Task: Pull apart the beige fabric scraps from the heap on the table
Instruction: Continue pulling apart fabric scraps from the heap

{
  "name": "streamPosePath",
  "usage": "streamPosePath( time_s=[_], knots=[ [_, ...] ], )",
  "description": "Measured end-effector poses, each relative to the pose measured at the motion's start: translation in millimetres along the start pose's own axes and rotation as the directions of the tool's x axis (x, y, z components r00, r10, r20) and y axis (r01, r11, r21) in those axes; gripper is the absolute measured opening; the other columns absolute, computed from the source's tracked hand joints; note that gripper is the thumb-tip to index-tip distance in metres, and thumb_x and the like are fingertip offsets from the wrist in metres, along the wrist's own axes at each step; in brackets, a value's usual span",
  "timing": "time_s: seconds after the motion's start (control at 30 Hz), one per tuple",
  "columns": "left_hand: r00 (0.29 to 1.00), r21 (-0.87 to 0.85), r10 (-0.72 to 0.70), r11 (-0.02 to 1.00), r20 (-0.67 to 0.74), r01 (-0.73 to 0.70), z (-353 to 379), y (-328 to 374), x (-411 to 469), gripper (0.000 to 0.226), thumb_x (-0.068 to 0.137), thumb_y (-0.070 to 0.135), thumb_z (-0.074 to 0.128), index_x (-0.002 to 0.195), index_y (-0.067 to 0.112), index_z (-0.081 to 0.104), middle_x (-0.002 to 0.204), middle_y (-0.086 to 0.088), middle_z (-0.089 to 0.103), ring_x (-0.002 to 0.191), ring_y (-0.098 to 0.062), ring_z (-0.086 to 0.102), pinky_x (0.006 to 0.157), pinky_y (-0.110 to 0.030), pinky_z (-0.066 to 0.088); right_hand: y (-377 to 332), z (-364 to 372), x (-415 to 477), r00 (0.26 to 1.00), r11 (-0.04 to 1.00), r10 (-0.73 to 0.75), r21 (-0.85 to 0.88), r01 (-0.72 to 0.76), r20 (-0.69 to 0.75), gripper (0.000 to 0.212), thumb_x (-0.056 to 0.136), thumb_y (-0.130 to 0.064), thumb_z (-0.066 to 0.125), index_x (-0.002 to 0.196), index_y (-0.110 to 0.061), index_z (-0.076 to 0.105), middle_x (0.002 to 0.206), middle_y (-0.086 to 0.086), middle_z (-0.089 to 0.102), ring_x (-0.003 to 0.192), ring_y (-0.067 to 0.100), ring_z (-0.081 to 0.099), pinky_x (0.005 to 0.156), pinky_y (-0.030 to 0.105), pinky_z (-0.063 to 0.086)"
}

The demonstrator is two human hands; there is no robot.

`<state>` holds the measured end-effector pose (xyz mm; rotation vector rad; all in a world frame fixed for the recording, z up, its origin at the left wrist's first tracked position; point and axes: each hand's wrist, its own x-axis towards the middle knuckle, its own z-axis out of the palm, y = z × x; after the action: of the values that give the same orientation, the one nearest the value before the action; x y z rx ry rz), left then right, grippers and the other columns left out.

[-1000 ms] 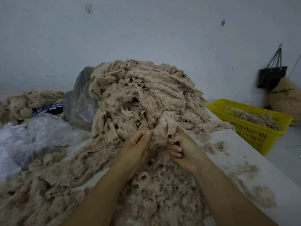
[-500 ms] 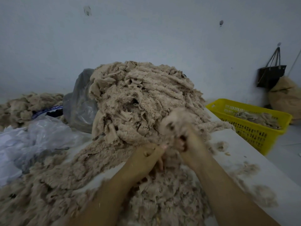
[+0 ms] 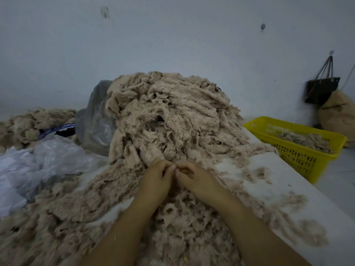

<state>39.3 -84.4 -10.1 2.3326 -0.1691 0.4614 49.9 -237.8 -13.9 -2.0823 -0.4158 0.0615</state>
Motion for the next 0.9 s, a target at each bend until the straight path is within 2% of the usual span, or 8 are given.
streamPosePath(
  time_s=[0.17, 0.27, 0.4, 0.53, 0.63, 0.77, 0.83, 0.9],
  knots=[
    [0.987, -0.204, 0.163, 0.966, -0.006, -0.161, 0.7, 15.7, -8.3, 0.016, 0.103, 0.023, 0.052, 0.097, 0.018, 0.066, 0.095, 0.01, 0.061, 0.088, 0.001, 0.056, 0.073, -0.008, 0.041, -2.0, -4.3, -1.3, 0.995, 0.986, -0.076, -0.156, 0.065, -0.066, 0.014, 0.1, -0.039, 0.048, 0.11, -0.038, 0.057, 0.09, -0.022, 0.058, 0.08, -0.012, 0.055, 0.062, 0.007, 0.041],
    [0.995, -0.255, 0.081, 0.965, 0.062, -0.063, 0.5, 14.8, -5.8, 0.009, 0.101, 0.034, 0.053, 0.102, 0.028, 0.059, 0.098, 0.014, 0.058, 0.086, 0.007, 0.055, 0.07, -0.008, 0.04, -0.7, -7.9, -1.6, 0.981, 0.983, -0.112, -0.165, 0.086, -0.161, 0.02, 0.1, -0.036, 0.049, 0.089, -0.024, 0.061, 0.081, -0.009, 0.059, 0.072, 0.004, 0.054, 0.065, 0.027, 0.046],
    [0.985, -0.311, -0.04, 0.946, 0.166, 0.091, -3.0, 9.5, -4.0, 0.02, 0.095, 0.05, 0.056, 0.105, 0.033, 0.059, 0.088, 0.013, 0.063, 0.072, 0.007, 0.058, 0.06, -0.008, 0.04, 0.1, -8.7, 0.6, 0.966, 0.983, -0.147, -0.14, 0.119, -0.213, 0.027, 0.1, -0.028, 0.053, 0.075, -0.018, 0.05, 0.077, -0.005, 0.045, 0.064, 0.006, 0.039, 0.059, 0.026, 0.033],
    [0.999, -0.287, 0.042, 0.957, 0.013, -0.037, -9.3, 4.6, -2.2, 0.018, 0.099, 0.039, 0.057, 0.087, 0.027, 0.062, 0.072, 0.009, 0.063, 0.06, 0.001, 0.054, 0.055, -0.015, 0.041, -0.8, -9.0, 1.1, 0.972, 0.994, -0.101, -0.067, 0.089, -0.211, 0.034, 0.097, -0.042, 0.056, 0.076, -0.016, 0.048, 0.073, -0.004, 0.045, 0.063, 0.009, 0.04, 0.058, 0.029, 0.033],
    [0.98, -0.401, -0.126, 0.914, -0.153, 0.054, -18.6, 1.3, 3.6, 0.024, 0.102, 0.036, 0.052, 0.079, 0.031, 0.059, 0.076, 0.002, 0.062, 0.061, -0.012, 0.057, 0.055, -0.028, 0.048, -0.5, -12.0, -0.8, 0.98, 0.986, -0.103, -0.15, 0.077, -0.172, 0.03, 0.098, -0.033, 0.055, 0.075, -0.021, 0.041, 0.068, -0.005, 0.04, 0.056, 0.005, 0.033, 0.054, 0.027, 0.027],
    [0.921, -0.765, -0.38, 0.618, -0.088, 0.183, -36.5, 0.4, 5.0, 0.035, 0.103, 0.041, 0.048, 0.071, 0.036, 0.06, 0.054, -0.003, 0.058, 0.041, -0.02, 0.048, 0.043, -0.029, 0.039, 2.1, -19.3, -1.3, 0.973, 0.999, 0.004, -0.032, -0.012, -0.229, 0.028, 0.101, -0.021, 0.041, 0.073, -0.022, 0.038, 0.067, -0.005, 0.039, 0.052, 0.004, 0.032, 0.052, 0.026, 0.025],
    [0.904, -0.92, -0.425, 0.337, 0.039, 0.198, -36.3, 4.7, 6.1, 0.024, 0.104, 0.034, 0.049, 0.091, 0.028, 0.069, 0.092, -0.008, 0.075, 0.061, -0.019, 0.069, 0.05, -0.033, 0.053, 2.4, -21.7, -0.5, 0.962, 0.999, 0.033, 0.004, -0.034, -0.271, 0.026, 0.101, -0.021, 0.04, 0.075, -0.019, 0.041, 0.067, -0.004, 0.04, 0.053, 0.006, 0.032, 0.053, 0.026, 0.027],
    [0.895, -0.972, -0.424, 0.112, 0.143, 0.208, -33.6, 6.6, 9.0, 0.029, 0.104, 0.028, 0.05, 0.129, 0.017, 0.06, 0.117, -0.007, 0.07, 0.076, -0.016, 0.072, 0.059, -0.031, 0.059, 1.2, -22.6, -0.3, 0.962, 0.997, 0.049, 0.066, -0.033, -0.27, 0.024, 0.102, -0.026, 0.042, 0.078, -0.02, 0.046, 0.065, -0.005, 0.043, 0.048, 0.004, 0.035, 0.049, 0.022, 0.031]
  ],
)
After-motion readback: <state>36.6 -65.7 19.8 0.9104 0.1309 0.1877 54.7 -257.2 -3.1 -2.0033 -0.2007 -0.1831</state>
